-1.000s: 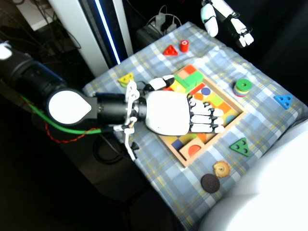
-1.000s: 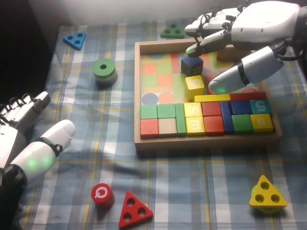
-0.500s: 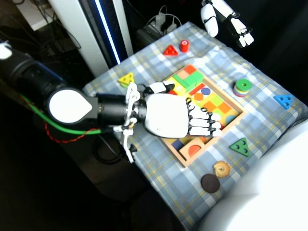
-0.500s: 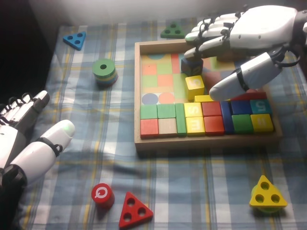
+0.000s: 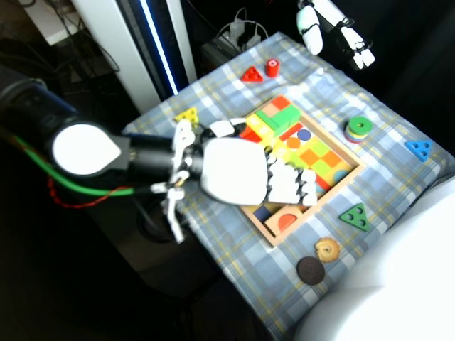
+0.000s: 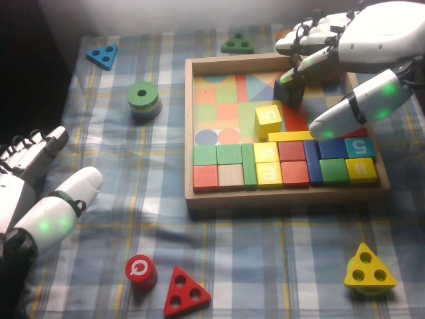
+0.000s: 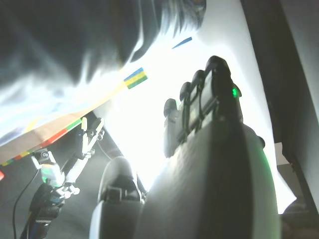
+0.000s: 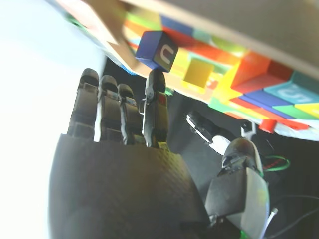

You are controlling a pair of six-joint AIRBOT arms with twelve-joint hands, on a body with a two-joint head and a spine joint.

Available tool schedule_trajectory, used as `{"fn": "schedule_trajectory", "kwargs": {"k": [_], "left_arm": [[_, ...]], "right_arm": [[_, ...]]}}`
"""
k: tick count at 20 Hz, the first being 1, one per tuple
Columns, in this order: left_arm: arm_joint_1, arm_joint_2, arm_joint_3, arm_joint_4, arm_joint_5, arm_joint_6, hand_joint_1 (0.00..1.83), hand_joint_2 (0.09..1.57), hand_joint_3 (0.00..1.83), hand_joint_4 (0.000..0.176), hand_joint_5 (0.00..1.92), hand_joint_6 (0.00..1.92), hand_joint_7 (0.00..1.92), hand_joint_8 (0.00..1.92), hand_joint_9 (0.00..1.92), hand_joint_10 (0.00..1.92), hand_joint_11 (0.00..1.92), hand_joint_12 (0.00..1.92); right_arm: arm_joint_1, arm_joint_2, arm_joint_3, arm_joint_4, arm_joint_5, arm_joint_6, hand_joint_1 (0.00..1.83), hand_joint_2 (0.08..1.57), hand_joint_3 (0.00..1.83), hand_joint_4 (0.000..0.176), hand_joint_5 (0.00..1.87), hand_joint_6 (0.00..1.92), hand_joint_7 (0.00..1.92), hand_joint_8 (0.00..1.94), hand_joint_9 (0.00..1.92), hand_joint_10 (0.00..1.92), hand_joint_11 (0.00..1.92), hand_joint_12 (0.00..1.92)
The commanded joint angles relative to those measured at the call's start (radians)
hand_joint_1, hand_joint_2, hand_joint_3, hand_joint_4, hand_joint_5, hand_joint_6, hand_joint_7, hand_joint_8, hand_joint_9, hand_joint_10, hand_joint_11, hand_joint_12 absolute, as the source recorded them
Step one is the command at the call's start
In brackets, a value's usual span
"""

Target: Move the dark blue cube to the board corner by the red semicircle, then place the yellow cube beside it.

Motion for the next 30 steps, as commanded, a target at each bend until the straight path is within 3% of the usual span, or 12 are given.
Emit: {"fn": "schedule_trajectory", "kwargs": {"k": [1,2,3,8,13,14,17,19,21,25,27,30], "left_arm": [[-0.005,0.004,0.002,0.046,-0.11,-0.007,0.0,1.24,0.01,0.048,0.22,0.01,0.12,0.0,0.05,0.0,0.0,0.0],[-0.005,0.005,0.002,0.046,-0.11,-0.007,0.0,1.22,0.0,0.065,0.2,0.0,0.11,0.0,0.03,0.0,0.0,0.0],[-0.005,0.005,0.002,0.046,-0.11,-0.007,0.0,1.22,0.0,0.067,0.21,0.0,0.12,0.0,0.04,0.0,0.0,0.0],[-0.005,0.005,0.0,0.045,-0.111,-0.007,0.0,1.23,0.01,0.053,0.22,0.01,0.13,0.01,0.05,0.01,0.0,0.0],[-0.003,0.006,-0.001,0.045,-0.11,-0.007,0.0,1.25,0.01,0.031,0.22,0.01,0.13,0.0,0.05,0.01,0.0,0.0],[-0.003,0.006,-0.001,0.045,-0.11,-0.007,0.0,1.24,0.01,0.047,0.24,0.01,0.13,0.0,0.06,0.01,0.0,0.0],[-0.003,0.006,-0.001,0.044,-0.109,-0.007,0.0,1.25,0.01,0.026,0.23,0.01,0.13,0.0,0.07,0.01,0.0,0.0],[-0.002,0.006,-0.002,0.042,-0.109,-0.007,0.0,1.24,0.0,0.032,0.22,0.0,0.13,0.01,0.04,0.0,0.0,0.0],[-0.001,0.006,-0.002,0.04,-0.109,-0.007,0.0,1.24,0.0,0.04,0.22,0.01,0.13,0.01,0.05,0.01,0.0,0.0],[-0.001,0.005,-0.002,0.039,-0.108,-0.007,0.0,1.24,0.0,0.042,0.22,0.01,0.14,0.01,0.05,0.01,0.0,0.0],[-0.001,0.005,-0.002,0.039,-0.108,-0.007,0.0,1.25,0.01,0.031,0.23,0.01,0.13,0.0,0.05,0.0,0.0,0.0],[-0.001,0.005,-0.002,0.039,-0.107,-0.007,0.0,1.25,0.01,0.03,0.24,0.01,0.13,0.0,0.06,0.01,0.0,0.0]], "right_arm": [[0.011,0.002,-0.007,0.033,0.036,0.003,0.0,0.85,0.0,0.018,0.44,0.0,0.0,0.0,0.0,0.0,0.0,0.0],[0.011,0.012,-0.016,0.029,0.031,0.003,0.0,0.88,0.0,0.004,0.44,0.0,0.0,0.0,0.0,0.0,0.0,0.0],[0.011,0.026,-0.028,0.026,0.025,0.003,0.0,0.89,0.0,0.032,0.45,0.01,0.0,0.0,0.0,0.0,0.0,0.0],[0.01,0.086,-0.069,0.027,-0.002,0.003,0.0,0.88,0.0,0.05,0.47,0.01,0.0,0.0,0.0,0.0,0.0,0.0],[0.01,0.126,-0.098,0.027,-0.028,0.003,0.0,0.88,0.0,0.033,0.49,0.01,0.0,0.0,0.0,0.0,0.0,0.0],[0.01,0.128,-0.098,0.027,-0.034,0.003,0.0,0.88,0.0,0.017,0.48,0.01,0.0,0.0,0.0,0.0,0.0,0.0],[0.009,0.14,-0.101,0.029,-0.048,0.003,0.0,0.91,0.01,0.068,0.49,0.01,0.0,0.0,0.0,0.0,0.0,0.0],[0.009,0.141,-0.104,0.039,-0.048,0.003,0.0,0.9,0.0,0.076,0.49,0.01,0.0,0.0,0.0,0.0,0.0,0.0],[0.019,0.148,-0.123,0.047,-0.048,-0.017,0.0,0.91,0.01,0.018,0.47,0.0,0.0,0.0,0.0,0.0,0.0,0.0],[0.05,0.164,-0.16,0.063,-0.044,-0.052,0.0,0.88,0.0,0.044,0.48,0.0,0.0,0.0,0.0,0.0,0.0,0.0],[0.058,0.165,-0.167,0.065,-0.031,-0.052,0.0,0.87,0.0,0.028,0.49,0.01,0.0,0.0,0.0,0.0,0.0,0.0],[0.061,0.159,-0.171,0.068,-0.014,-0.052,0.0,0.88,0.0,0.082,0.45,0.0,0.0,0.0,0.0,0.0,0.0,0.0]]}}
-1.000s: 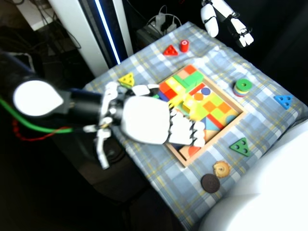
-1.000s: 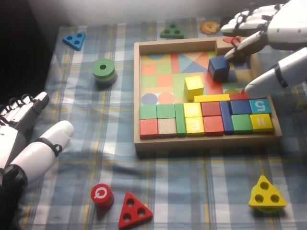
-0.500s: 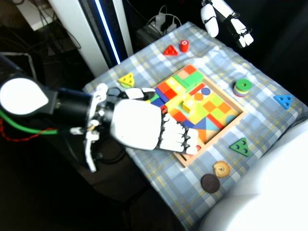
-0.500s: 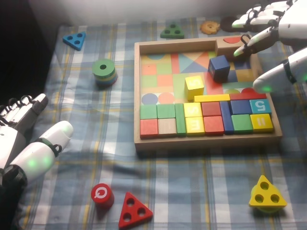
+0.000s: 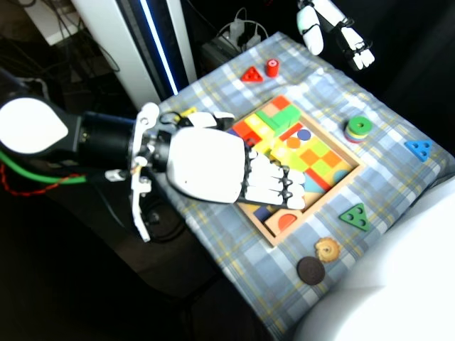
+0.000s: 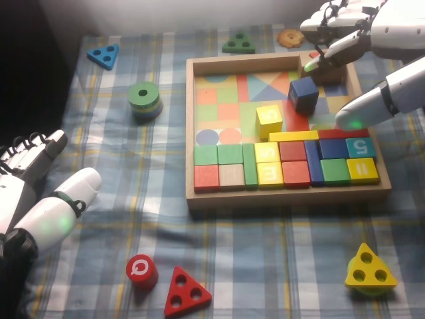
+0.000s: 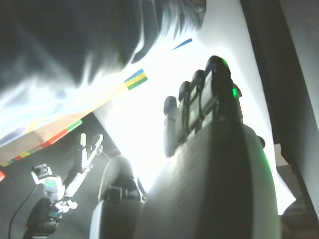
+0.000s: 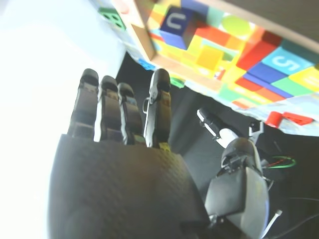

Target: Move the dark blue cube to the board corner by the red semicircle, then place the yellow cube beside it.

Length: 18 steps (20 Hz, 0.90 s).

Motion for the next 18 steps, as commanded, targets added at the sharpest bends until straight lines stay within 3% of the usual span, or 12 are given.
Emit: {"fn": "schedule_trajectory", "kwargs": {"k": [1,2,4,6,8,10,11,13,14,15,17,18], "left_arm": [[-0.001,0.005,-0.001,0.042,-0.109,-0.007,0.0,1.25,0.01,0.022,0.24,0.01,0.14,0.01,0.06,0.01,0.0,0.0],[-0.002,0.005,-0.001,0.042,-0.109,-0.007,0.0,1.26,0.01,0.01,0.25,0.01,0.14,0.01,0.07,0.01,0.0,0.0],[-0.002,0.004,-0.001,0.042,-0.108,-0.007,0.0,1.27,0.01,0.008,0.24,0.01,0.13,0.0,0.06,0.01,0.0,0.0],[-0.002,0.004,-0.001,0.042,-0.107,-0.007,0.0,1.27,0.02,0.012,0.24,0.01,0.13,0.0,0.05,0.0,0.0,0.0],[-0.002,0.005,-0.001,0.042,-0.108,-0.007,0.0,1.28,0.02,0.006,0.25,0.01,0.13,0.0,0.05,0.0,0.0,0.0],[-0.002,0.005,-0.001,0.042,-0.108,-0.007,0.0,1.27,0.01,0.006,0.24,0.01,0.13,0.0,0.05,0.0,0.0,0.0],[-0.002,0.005,-0.001,0.042,-0.107,-0.007,0.0,1.27,0.01,0.0,0.25,0.01,0.14,0.01,0.06,0.01,0.0,0.0],[-0.002,0.005,-0.001,0.042,-0.107,-0.007,0.0,1.28,0.01,0.0,0.24,0.0,0.13,0.0,0.05,0.0,0.0,0.0],[-0.002,0.005,-0.001,0.042,-0.107,-0.007,0.0,1.28,0.01,0.0,0.24,0.0,0.13,0.0,0.05,0.0,0.0,0.0],[-0.002,0.005,-0.001,0.042,-0.106,-0.007,0.0,1.28,0.02,0.0,0.24,0.0,0.13,0.0,0.05,0.0,0.0,0.0],[-0.002,0.005,-0.001,0.042,-0.105,-0.007,0.0,1.28,0.02,0.0,0.25,0.0,0.14,0.0,0.05,0.0,0.0,0.0],[-0.002,0.005,-0.001,0.042,-0.104,-0.007,0.0,1.28,0.02,0.0,0.25,0.0,0.13,0.0,0.05,0.0,0.0,0.0]], "right_arm": [[0.014,-0.005,0.0,0.047,0.051,-0.004,0.0,0.87,0.0,0.066,0.43,0.0,0.0,0.0,0.0,0.0,0.0,0.0],[0.014,-0.008,0.002,0.044,0.051,-0.005,0.0,0.84,0.0,0.085,0.41,0.0,0.0,0.0,0.0,0.0,0.0,0.0],[0.0,-0.027,0.013,0.034,0.051,-0.005,0.0,0.85,0.0,0.058,0.4,0.0,0.0,0.0,0.0,0.0,0.0,0.0],[-0.02,-0.046,0.026,0.032,0.051,-0.005,0.0,0.83,0.0,0.056,0.41,0.01,0.0,0.0,0.0,0.0,0.0,0.0],[-0.037,-0.056,0.034,0.032,0.051,-0.005,0.0,0.84,0.0,0.026,0.43,0.01,0.0,0.0,0.0,0.0,0.0,0.0],[-0.05,-0.06,0.042,0.032,0.048,-0.004,0.0,0.84,0.0,0.027,0.45,0.02,0.0,0.0,0.0,0.0,0.0,0.0],[-0.061,-0.057,0.044,0.032,0.043,0.0,0.0,0.83,0.0,0.045,0.44,0.01,0.0,0.0,0.0,0.0,0.0,0.0],[-0.073,-0.045,0.044,0.031,0.032,0.0,0.0,0.82,0.0,0.113,0.43,0.0,0.0,0.0,0.0,0.0,0.0,0.0],[-0.075,-0.044,0.044,0.031,0.03,0.0,0.0,0.82,0.0,0.113,0.43,0.0,0.0,0.0,0.0,0.0,0.0,0.0],[-0.082,-0.037,0.044,0.03,0.021,0.0,0.0,0.8,0.0,0.139,0.41,0.0,0.0,0.0,0.0,0.0,0.0,0.0],[-0.086,-0.024,0.044,0.02,-0.001,0.0,0.0,0.8,0.0,0.134,0.4,0.0,0.0,0.0,0.0,0.0,0.0,0.0],[-0.086,-0.018,0.044,0.02,-0.008,0.0,0.0,0.8,0.0,0.142,0.39,0.0,0.0,0.0,0.0,0.0,0.0,0.0]]}}
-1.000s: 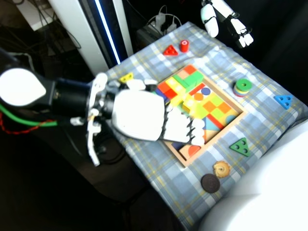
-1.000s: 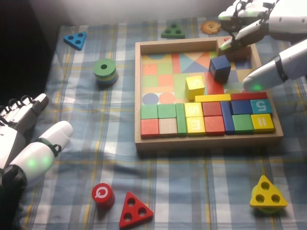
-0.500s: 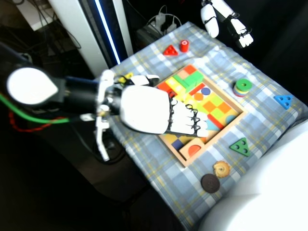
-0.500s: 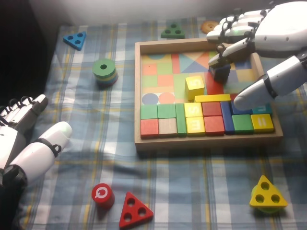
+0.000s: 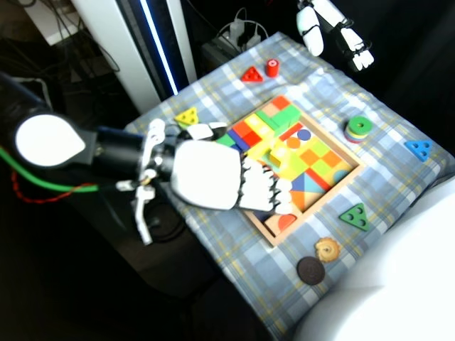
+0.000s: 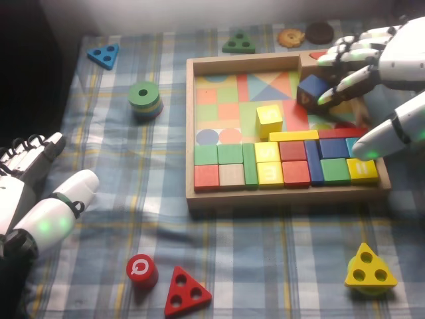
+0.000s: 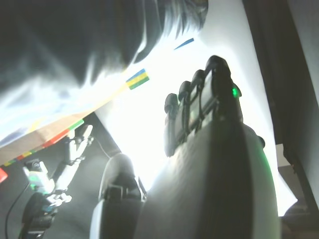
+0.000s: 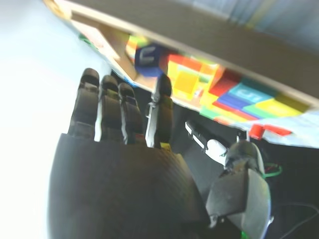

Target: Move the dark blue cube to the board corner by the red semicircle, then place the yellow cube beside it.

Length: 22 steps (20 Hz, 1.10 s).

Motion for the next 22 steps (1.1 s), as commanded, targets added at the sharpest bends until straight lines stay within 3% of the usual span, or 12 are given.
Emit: {"fn": "schedule_trajectory", "kwargs": {"k": [1,2,5,6,8,10,12,14,16,19,21,22], "left_arm": [[-0.003,0.005,-0.001,0.045,-0.109,-0.007,0.0,1.28,0.02,0.0,0.25,0.0,0.13,0.0,0.05,0.0,0.0,0.0],[-0.003,0.005,-0.001,0.045,-0.109,-0.007,0.0,1.29,0.02,0.0,0.25,0.01,0.14,0.01,0.06,0.01,0.0,0.0],[-0.003,0.004,-0.001,0.045,-0.107,-0.007,0.0,1.29,0.02,0.003,0.24,0.0,0.13,0.0,0.05,0.0,0.0,0.0],[-0.003,0.004,-0.001,0.045,-0.107,-0.007,0.0,1.29,0.02,0.0,0.24,0.0,0.13,0.0,0.04,0.0,0.0,0.0],[-0.003,0.004,-0.001,0.045,-0.107,-0.007,0.0,1.29,0.01,0.0,0.26,0.01,0.15,0.01,0.06,0.01,0.0,0.0],[-0.003,0.004,-0.001,0.045,-0.107,-0.007,0.0,1.29,0.02,0.0,0.26,0.01,0.16,0.01,0.06,0.01,0.0,0.0],[-0.002,0.004,-0.001,0.045,-0.107,-0.007,0.0,1.29,0.02,0.0,0.26,0.01,0.16,0.01,0.07,0.01,0.0,0.0],[-0.002,0.004,-0.001,0.045,-0.106,-0.007,0.0,1.29,0.01,0.0,0.27,0.01,0.15,0.01,0.07,0.01,0.0,0.0],[-0.001,0.004,-0.001,0.045,-0.107,-0.007,0.0,1.29,0.01,0.0,0.27,0.01,0.16,0.01,0.08,0.01,0.0,0.0],[-0.002,0.004,-0.001,0.045,-0.106,-0.007,0.0,1.29,0.01,0.0,0.27,0.01,0.15,0.0,0.07,0.01,0.0,0.0],[-0.002,0.004,-0.001,0.045,-0.106,-0.007,0.0,1.3,0.02,0.0,0.26,0.0,0.15,0.0,0.08,0.01,0.0,0.0],[-0.002,0.004,-0.001,0.045,-0.106,-0.007,0.0,1.3,0.02,0.0,0.25,0.0,0.14,0.0,0.07,0.01,0.0,0.0]], "right_arm": [[0.013,0.009,0.0,0.048,0.025,0.0,0.0,0.8,0.0,0.142,0.39,0.0,0.0,0.0,0.0,0.0,0.0,0.0],[0.012,0.013,0.0,0.048,0.019,0.0,0.0,0.82,0.0,0.101,0.4,0.01,0.0,0.0,0.0,0.0,0.0,0.0],[0.009,0.028,-0.001,0.049,0.003,0.0,0.0,0.82,0.0,0.118,0.39,0.0,0.0,0.0,0.0,0.0,0.0,0.0],[0.009,0.029,-0.002,0.05,0.002,0.0,0.0,0.83,0.0,0.109,0.41,0.01,0.0,0.0,0.0,0.0,0.0,0.0],[0.009,0.029,-0.01,0.057,0.003,0.0,0.0,0.82,0.0,0.128,0.4,0.0,0.0,0.0,0.0,0.0,0.0,0.0],[0.021,0.036,-0.032,0.057,0.006,-0.001,0.0,0.88,0.02,0.105,0.42,0.01,0.0,0.0,0.0,0.0,0.0,0.0],[0.047,0.061,-0.063,0.058,0.014,-0.003,0.0,0.89,0.02,0.128,0.42,0.01,0.0,0.0,0.0,0.0,0.0,0.0],[0.084,0.08,-0.088,0.073,0.026,-0.027,0.0,0.9,0.02,0.098,0.4,0.0,0.0,0.0,0.0,0.0,0.0,0.0],[0.104,0.078,-0.091,0.08,0.035,-0.04,0.0,0.9,0.02,0.091,0.37,0.0,0.0,0.0,0.0,0.0,0.0,0.0],[0.107,0.055,-0.083,0.08,0.038,-0.051,0.0,0.85,0.0,0.121,0.36,0.0,0.0,0.0,0.0,0.0,0.0,0.0],[0.103,0.028,-0.067,0.079,0.039,-0.065,0.0,0.8,0.0,0.102,0.32,0.0,0.0,0.0,0.0,0.0,0.0,0.0],[0.096,0.011,-0.056,0.079,0.039,-0.065,0.0,0.77,0.0,0.114,0.31,0.0,0.0,0.0,0.0,0.0,0.0,0.0]]}}
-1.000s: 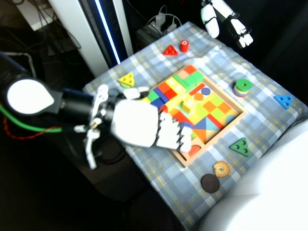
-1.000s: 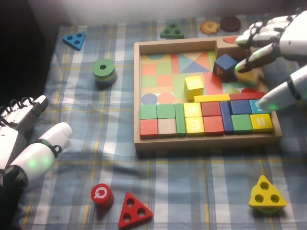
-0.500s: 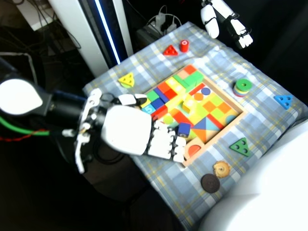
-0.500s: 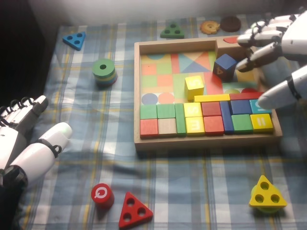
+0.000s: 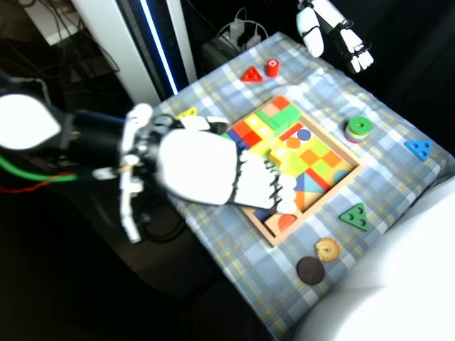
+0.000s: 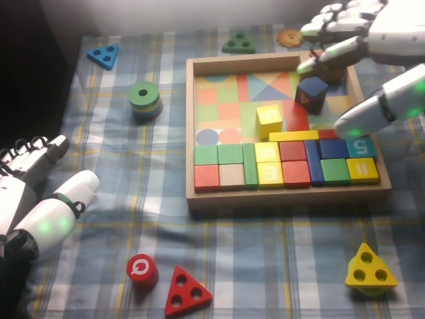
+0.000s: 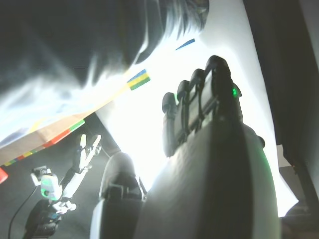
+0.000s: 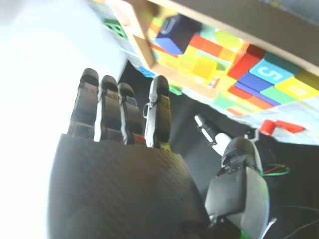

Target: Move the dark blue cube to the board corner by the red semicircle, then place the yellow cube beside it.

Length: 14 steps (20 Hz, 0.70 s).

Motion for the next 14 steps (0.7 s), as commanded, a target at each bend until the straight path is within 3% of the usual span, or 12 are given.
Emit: {"fn": "schedule_trajectory", "kwargs": {"k": [1,2,4,6,7,9,12,14], "left_arm": [[-0.002,0.004,-0.001,0.045,-0.109,-0.007,0.0,1.29,0.01,0.0,0.24,0.0,0.14,0.0,0.07,0.01,0.0,0.0],[-0.002,0.004,-0.001,0.045,-0.109,-0.007,0.0,1.3,0.01,0.0,0.25,0.01,0.15,0.0,0.07,0.01,0.0,0.0],[-0.005,0.004,0.001,0.047,-0.109,-0.007,0.0,1.31,0.02,0.0,0.26,0.01,0.15,0.01,0.07,0.01,0.0,0.0],[-0.005,0.004,0.001,0.049,-0.109,-0.007,0.0,1.31,0.02,0.0,0.26,0.01,0.15,0.0,0.07,0.01,0.0,0.0],[-0.005,0.004,0.001,0.049,-0.109,-0.007,0.0,1.3,0.01,0.0,0.26,0.01,0.15,0.0,0.07,0.01,0.0,0.0],[-0.005,0.003,0.0,0.048,-0.109,-0.007,0.0,1.31,0.02,0.0,0.27,0.01,0.15,0.01,0.08,0.01,0.0,0.0],[-0.005,0.003,-0.001,0.047,-0.108,-0.007,0.0,1.31,0.01,0.0,0.27,0.01,0.15,0.0,0.08,0.01,0.0,0.0],[-0.005,0.003,0.0,0.047,-0.108,-0.007,0.0,1.31,0.02,0.0,0.26,0.01,0.15,0.0,0.06,0.0,0.0,0.0]], "right_arm": [[0.002,-0.009,0.013,0.039,0.042,-0.002,0.0,0.78,0.0,0.108,0.32,0.01,0.0,0.0,0.0,0.0,0.0,0.0],[-0.006,-0.022,0.024,0.039,0.042,-0.002,0.0,0.8,0.0,0.117,0.33,0.01,0.0,0.0,0.0,0.0,0.0,0.0],[-0.023,-0.036,0.041,0.039,0.042,-0.002,0.0,0.82,0.0,0.104,0.34,0.01,0.0,0.0,0.0,0.0,0.0,0.0],[-0.033,-0.038,0.05,0.031,0.039,-0.002,0.0,0.8,0.0,0.103,0.35,0.01,0.0,0.0,0.0,0.0,0.0,0.0],[-0.038,-0.038,0.053,0.026,0.03,-0.002,0.0,0.81,0.0,0.115,0.36,0.01,0.0,0.0,0.0,0.0,0.0,0.0],[-0.054,-0.038,0.062,0.017,0.011,-0.002,0.0,0.78,0.0,0.169,0.35,0.01,0.0,0.0,0.0,0.0,0.0,0.0],[-0.064,-0.036,0.073,0.017,-0.007,-0.002,0.0,0.78,0.0,0.157,0.34,0.0,0.0,0.0,0.0,0.0,0.0,0.0],[-0.071,-0.03,0.074,0.017,-0.017,-0.002,0.0,0.79,0.0,0.159,0.33,0.0,0.0,0.0,0.0,0.0,0.0,0.0]]}}
